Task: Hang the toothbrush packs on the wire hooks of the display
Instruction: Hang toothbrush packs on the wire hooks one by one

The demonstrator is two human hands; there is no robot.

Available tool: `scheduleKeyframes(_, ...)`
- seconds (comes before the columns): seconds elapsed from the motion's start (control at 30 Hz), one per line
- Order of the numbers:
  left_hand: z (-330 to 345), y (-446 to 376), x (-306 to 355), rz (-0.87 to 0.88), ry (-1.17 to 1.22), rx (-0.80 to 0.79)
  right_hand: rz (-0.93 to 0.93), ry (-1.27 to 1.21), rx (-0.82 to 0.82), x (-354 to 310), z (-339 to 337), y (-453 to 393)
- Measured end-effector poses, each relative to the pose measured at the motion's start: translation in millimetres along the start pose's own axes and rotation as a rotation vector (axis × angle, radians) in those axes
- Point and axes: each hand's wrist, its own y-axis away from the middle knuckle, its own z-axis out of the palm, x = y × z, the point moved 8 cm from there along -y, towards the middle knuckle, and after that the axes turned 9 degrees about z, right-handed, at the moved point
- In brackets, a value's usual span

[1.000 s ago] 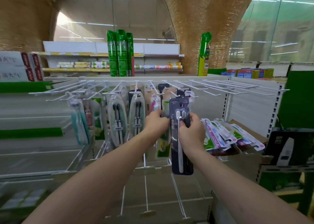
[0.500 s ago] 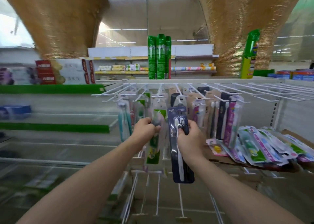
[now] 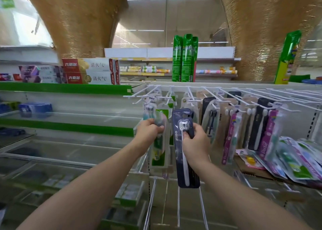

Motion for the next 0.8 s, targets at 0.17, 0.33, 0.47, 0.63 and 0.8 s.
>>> scheduleKeyframes(0.17,0.0,-5.9,1.4,0.01,0.032,-0.022,0.004,-0.007,0.023,-0.1,4.7,-4.5)
scheduleKeyframes(0.33,4.1,-8.4,0.3,0.03,0.078,-0.036,-0.028,-0.014,0.052,-0.2,0.0,-7.0)
scheduleKeyframes(0.47,4.0,-9.0,-0.4,0.063,0.101,-0.014,-0.033,-0.011,0.073,2.2,-1.8,-11.5)
scheduleKeyframes(0.63,5.6,-9.7,0.3,0.074,0.126,0.008,-0.024,-0.012,0.07,4.4,0.6,-14.6)
scheduleKeyframes(0.8,7.9,-15.4,-6.8,0.052,0.105,0.034,-0.037,-0.009,0.081,6.0,-1.4,-14.7)
